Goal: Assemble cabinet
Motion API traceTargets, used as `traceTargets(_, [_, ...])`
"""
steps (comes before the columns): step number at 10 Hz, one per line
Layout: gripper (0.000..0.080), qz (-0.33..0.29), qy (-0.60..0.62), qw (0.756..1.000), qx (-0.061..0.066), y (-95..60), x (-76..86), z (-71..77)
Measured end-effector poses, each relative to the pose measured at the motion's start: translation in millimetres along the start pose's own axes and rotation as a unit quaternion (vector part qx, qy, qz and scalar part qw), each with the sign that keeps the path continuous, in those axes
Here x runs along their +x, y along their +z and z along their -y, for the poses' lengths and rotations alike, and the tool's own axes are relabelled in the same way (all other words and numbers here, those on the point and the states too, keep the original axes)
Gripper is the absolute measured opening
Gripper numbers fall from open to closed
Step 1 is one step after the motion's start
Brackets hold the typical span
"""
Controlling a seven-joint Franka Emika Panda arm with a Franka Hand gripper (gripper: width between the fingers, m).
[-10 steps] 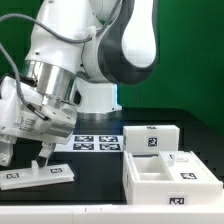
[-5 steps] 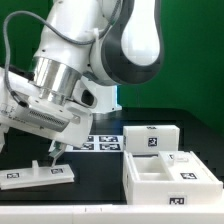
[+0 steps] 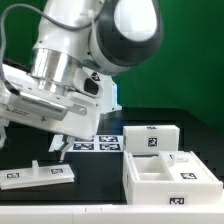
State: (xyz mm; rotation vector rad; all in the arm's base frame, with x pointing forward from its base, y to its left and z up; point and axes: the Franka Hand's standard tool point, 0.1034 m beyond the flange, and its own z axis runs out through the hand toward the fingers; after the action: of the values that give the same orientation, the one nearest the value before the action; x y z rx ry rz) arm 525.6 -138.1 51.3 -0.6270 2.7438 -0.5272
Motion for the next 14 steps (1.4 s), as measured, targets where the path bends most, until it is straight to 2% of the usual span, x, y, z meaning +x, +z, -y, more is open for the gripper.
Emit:
traceTargets(3, [0.0796,-0.004,-0.009,1.000,0.003,1.3,3.6,1.4])
traceTargets(4, [0.0796,-0.002,-0.008,1.000,0.004,-0.2,1.4,2.6])
traceTargets(5, [0.0796,0.010,-0.004,1.000,0.001,-5.8,-7.5,4.8])
traceTargets(6, [0.0796,0.026,0.006,0.999,-0.018,-8.3,-16.5,3.7])
traceTargets(7, [0.0796,0.032,0.013,0.999,-0.040,-6.0,-15.0,-3.9])
traceTargets(8, [0.0796,0.022,0.009,0.998,-0.059,0.2,-1.7,-19.6])
traceTargets(9, [0.0796,0.011,0.003,0.998,-0.064,4.8,8.6,-27.7])
traceTargets(11, [0.0796,0.009,0.002,0.998,-0.060,5.6,10.4,-25.1])
traceTargets(14, [0.0796,0.010,0.028,0.998,-0.062,6.0,10.5,-22.9])
